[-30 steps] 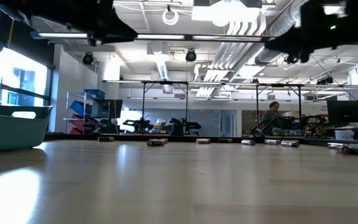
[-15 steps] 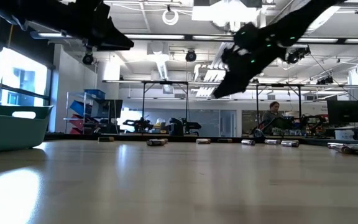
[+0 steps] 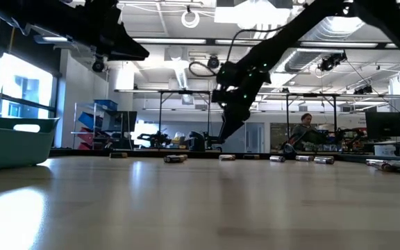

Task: Sort batteries
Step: Put the silver battery into the green bin

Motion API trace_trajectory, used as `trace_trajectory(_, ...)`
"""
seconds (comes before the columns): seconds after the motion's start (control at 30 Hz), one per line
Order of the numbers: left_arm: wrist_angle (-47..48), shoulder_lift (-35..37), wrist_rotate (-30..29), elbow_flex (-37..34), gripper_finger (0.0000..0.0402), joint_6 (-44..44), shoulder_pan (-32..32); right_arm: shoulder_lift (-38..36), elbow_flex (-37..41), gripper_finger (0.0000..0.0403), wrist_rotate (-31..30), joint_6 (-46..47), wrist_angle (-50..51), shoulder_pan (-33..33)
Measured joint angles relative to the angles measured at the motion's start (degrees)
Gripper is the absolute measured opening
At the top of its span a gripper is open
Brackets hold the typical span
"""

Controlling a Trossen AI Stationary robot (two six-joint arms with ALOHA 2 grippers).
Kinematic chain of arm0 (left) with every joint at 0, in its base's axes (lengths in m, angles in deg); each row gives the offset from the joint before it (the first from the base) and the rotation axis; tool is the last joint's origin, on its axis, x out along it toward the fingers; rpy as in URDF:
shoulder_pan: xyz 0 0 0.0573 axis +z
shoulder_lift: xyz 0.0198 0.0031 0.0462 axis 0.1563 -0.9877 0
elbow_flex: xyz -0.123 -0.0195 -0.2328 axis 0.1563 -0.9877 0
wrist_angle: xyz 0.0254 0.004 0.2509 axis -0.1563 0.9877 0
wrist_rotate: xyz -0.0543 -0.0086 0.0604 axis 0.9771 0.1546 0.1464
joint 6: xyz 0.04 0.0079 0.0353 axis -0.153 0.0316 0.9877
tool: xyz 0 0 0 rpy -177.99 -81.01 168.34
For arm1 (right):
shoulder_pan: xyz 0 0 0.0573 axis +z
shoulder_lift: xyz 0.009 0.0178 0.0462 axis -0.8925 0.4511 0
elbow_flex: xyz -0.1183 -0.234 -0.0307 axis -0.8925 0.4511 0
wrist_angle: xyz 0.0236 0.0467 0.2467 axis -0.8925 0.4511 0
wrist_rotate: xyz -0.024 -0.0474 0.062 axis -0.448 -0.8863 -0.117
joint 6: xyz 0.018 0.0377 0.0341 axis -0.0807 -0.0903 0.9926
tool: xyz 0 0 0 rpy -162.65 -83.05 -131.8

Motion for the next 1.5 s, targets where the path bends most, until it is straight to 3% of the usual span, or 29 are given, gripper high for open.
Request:
trace_trajectory(0.3, 0.58, 0.0, 0.91, 0.0, 0.0129, 0.04, 0.0, 8.45, -7.36, 0.0217, -3.98, -0.96, 8.8, -0.28)
trace_trajectory(0.63, 0.61, 0.0, 0.91, 0.0, 0.0129, 0.13, 0.0, 9.75, -7.08, 0.0073, -6.09, -1.24, 10.17, -0.74)
trace_trajectory(0.77, 0.62, 0.0, 0.91, 0.0, 0.0129, 0.04, 0.0, 7.77, -7.37, 0.0044, -6.1, 2.83, 11.12, -0.79)
trace_trajectory(0.9, 0.62, 0.0, 0.91, 0.0, 0.0129, -0.05, 0.0, 3.67, -8.98, 0.0057, -6.22, 11.19, 13.11, -1.58)
trace_trajectory(1.2, 0.79, 0.0, 0.91, 0.0, 0.0129, -0.46, 0.02, 3.22, -8.87, 0.0173, -9.08, 20.18, 20.81, -9.21)
trace_trajectory(1.5, 0.79, 0.0, 0.89, 0.02, 0.0129, -0.46, 0.02, 7.97, -8.78, 0.0183, -8.87, 20.03, 20.5, -10.5)
